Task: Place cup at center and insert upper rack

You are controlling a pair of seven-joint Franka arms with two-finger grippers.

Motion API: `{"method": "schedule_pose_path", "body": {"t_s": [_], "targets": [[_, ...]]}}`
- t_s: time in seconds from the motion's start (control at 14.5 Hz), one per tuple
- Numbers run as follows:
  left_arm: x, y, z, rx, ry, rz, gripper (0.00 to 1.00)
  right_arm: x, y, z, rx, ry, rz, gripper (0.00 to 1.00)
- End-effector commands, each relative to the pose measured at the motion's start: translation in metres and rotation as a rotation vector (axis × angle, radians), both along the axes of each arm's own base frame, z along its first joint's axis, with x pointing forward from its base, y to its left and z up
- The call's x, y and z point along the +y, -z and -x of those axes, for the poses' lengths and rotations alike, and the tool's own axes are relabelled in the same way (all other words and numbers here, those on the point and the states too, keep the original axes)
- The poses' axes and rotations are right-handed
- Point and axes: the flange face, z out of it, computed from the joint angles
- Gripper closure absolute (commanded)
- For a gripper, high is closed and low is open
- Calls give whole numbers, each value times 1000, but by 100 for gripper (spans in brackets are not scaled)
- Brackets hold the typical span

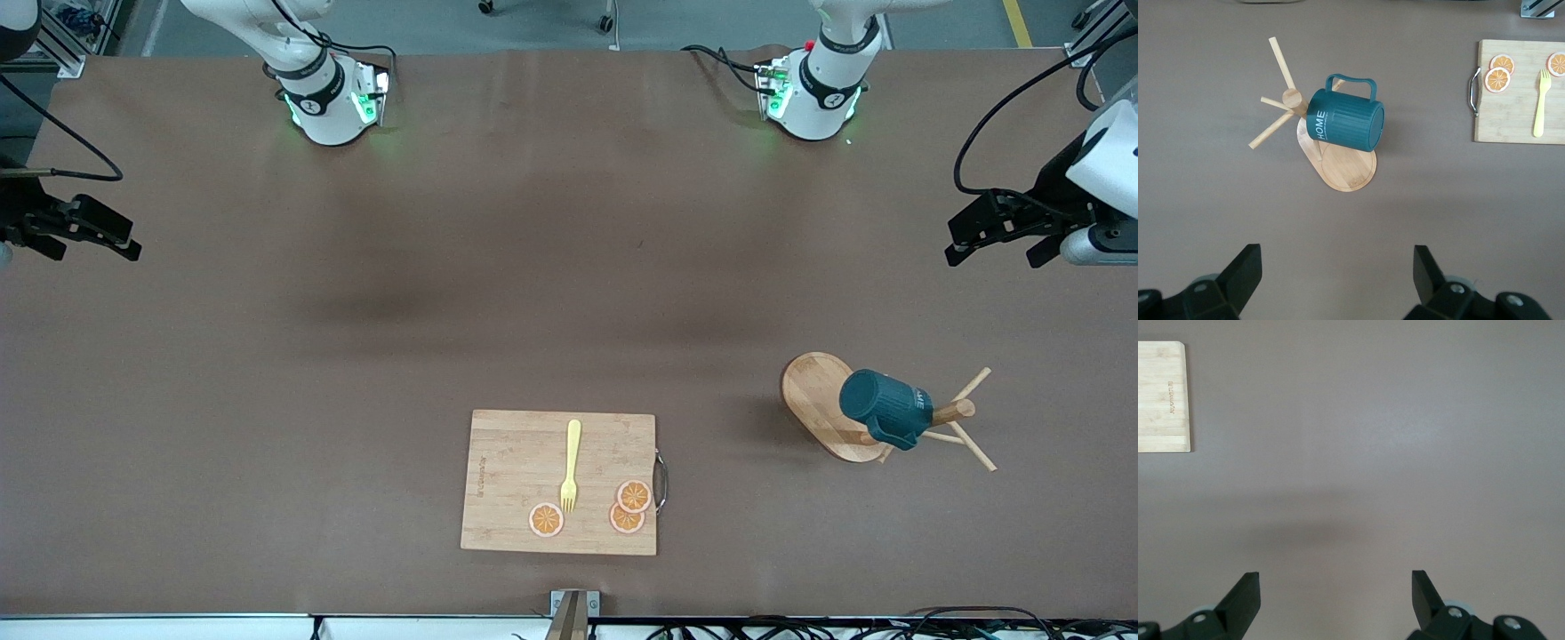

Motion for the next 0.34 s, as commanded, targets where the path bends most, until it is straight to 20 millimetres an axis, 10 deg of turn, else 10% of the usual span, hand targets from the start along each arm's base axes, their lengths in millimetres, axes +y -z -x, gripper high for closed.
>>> {"method": "schedule_pose_path", "body": {"t_s": [0.0,0.28], "targets": [[3,-2,2,6,1,-11,0,2,-5,9,-17,-12,8,0],[4,1,1,12,-4,-11,0,-1,-5,9,-19,-9,8,0]]}}
